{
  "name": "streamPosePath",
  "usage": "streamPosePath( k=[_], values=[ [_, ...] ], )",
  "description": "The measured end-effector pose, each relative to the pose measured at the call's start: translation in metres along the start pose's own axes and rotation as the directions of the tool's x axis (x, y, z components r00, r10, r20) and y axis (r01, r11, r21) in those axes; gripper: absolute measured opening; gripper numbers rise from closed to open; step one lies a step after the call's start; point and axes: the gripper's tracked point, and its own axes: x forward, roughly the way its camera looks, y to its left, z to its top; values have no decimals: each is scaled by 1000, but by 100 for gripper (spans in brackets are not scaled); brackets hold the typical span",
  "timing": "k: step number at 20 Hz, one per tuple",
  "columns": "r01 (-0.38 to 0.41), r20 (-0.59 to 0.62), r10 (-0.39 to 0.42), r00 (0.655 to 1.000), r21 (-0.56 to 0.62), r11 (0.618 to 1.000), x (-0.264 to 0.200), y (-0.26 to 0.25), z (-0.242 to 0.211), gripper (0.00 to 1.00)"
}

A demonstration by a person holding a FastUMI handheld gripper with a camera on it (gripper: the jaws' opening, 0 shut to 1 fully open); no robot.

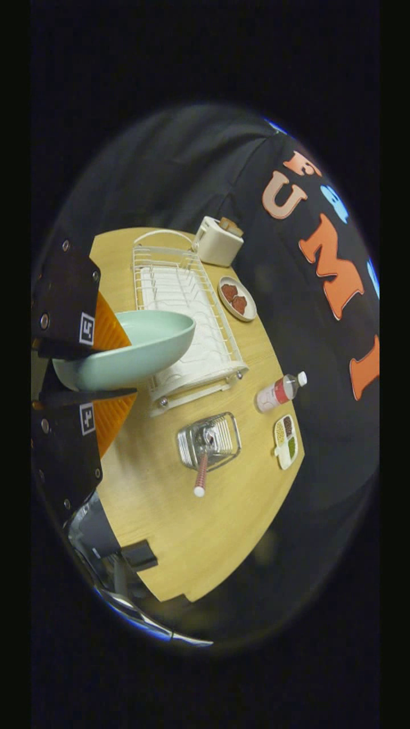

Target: Take the plate from the dish rack, then take the spoon from the basket and place it into the plate.

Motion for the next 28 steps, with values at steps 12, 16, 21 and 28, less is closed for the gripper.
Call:
streamPosePath(
  k=[12,16,21,28],
  values=[
    [-129,-120,137,983,73,989,46,-31,-76,22],
    [-157,-134,170,976,99,983,62,-33,-91,22],
    [-153,-136,170,976,126,980,86,-34,-106,22],
    [-156,-116,180,977,192,969,104,-34,-107,27]
  ],
)
